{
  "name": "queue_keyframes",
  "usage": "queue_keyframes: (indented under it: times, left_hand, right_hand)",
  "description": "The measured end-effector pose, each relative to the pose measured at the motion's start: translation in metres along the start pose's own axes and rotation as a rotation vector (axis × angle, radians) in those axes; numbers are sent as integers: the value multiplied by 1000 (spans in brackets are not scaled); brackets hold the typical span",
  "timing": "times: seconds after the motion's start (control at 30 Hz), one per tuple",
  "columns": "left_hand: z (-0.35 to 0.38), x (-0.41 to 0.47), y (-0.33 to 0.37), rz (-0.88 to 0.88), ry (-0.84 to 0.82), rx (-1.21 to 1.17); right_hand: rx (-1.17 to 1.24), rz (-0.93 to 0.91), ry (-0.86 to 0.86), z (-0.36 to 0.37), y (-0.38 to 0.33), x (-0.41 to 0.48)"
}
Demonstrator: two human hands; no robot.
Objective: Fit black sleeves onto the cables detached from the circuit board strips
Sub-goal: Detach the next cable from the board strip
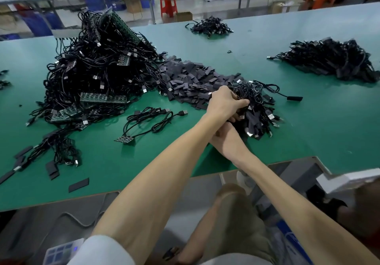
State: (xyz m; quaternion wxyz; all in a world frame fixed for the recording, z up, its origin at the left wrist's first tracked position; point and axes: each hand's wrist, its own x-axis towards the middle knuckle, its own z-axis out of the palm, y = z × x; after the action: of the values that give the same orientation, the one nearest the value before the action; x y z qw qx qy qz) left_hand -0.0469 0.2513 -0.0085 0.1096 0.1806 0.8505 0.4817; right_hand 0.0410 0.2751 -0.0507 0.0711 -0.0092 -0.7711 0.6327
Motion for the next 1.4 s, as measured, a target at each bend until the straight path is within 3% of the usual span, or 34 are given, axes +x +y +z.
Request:
queue_keyframes:
  times: [0.17,0.33,0.5,0.63,0.73,0.9,1.1,1.27,1.4]
  left_hand:
    - [-8,-16,-5,78,71,88]
    - [-54,-36,-37,206,296,191]
    - [-118,-57,-97,-5,352,576]
    - [-135,-76,-123,-137,215,880]
    - [-131,-80,-122,-60,210,789]
    - [-107,-73,-94,6,265,242]
    - [-87,-72,-69,-5,79,-321]
    - [-98,-86,-78,42,-82,-393]
    - [-106,-101,-88,133,-121,-136]
  right_hand:
    - [-84,15,-21,-1,7,-2]
    - [10,-30,-23,-5,11,0]
    - [25,-50,-65,-3,15,0]
    - [14,-63,-82,-5,17,2]
    - [14,-68,-80,-4,17,3]
    - [-104,-97,-118,-1,20,2]
    - [-68,-124,-143,-2,19,3]
    - [-1,-93,-99,-4,19,4]
    - [14,-93,-126,-3,17,3]
